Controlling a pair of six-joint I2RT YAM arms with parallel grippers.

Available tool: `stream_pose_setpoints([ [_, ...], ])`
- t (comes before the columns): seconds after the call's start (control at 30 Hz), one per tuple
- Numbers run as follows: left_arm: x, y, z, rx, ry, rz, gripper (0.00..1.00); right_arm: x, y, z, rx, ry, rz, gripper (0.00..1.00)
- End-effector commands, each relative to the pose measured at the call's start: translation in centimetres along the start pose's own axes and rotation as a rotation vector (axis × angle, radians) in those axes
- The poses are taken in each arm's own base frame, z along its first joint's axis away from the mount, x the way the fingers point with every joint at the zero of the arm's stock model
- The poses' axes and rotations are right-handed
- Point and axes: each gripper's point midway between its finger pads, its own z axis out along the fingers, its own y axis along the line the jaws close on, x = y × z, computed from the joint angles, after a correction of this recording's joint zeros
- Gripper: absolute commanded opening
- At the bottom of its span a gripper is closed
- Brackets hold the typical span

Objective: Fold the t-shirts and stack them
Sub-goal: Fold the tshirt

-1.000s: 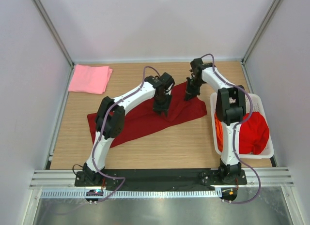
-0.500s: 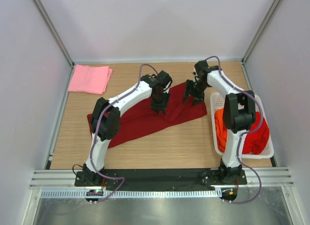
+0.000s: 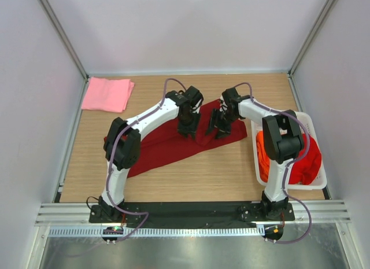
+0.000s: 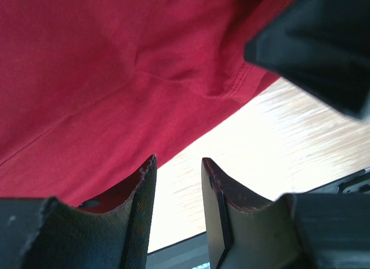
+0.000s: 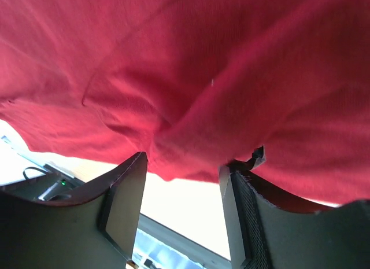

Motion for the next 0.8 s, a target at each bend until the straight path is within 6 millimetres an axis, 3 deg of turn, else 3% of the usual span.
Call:
stream_pose_setpoints([
  [0.0, -0.7, -0.4, -2.4, 0.032, -0.061, 0.011, 0.38, -1.3, 1.3, 0.8, -0.064, -0.031, 0.003, 0.58],
  [0.2, -0.7, -0.2, -2.6, 0.030, -0.068, 0.004, 0.39, -1.2, 2.8, 1.6, -0.122, -0.011, 0.031, 0.57],
  [0.53, -1.0, 0.4, -3.2, 0.023, -0.082, -0.008, 0.39, -2.3, 8.3, -0.8, -0.336, -0.035, 0.214, 0.45],
  [0.77, -1.3, 0.1, -2.7, 0.048, -0.084, -0.011, 0.39, -7.3, 12.6, -1.2, -0.491, -0.070, 0.321, 0.56],
])
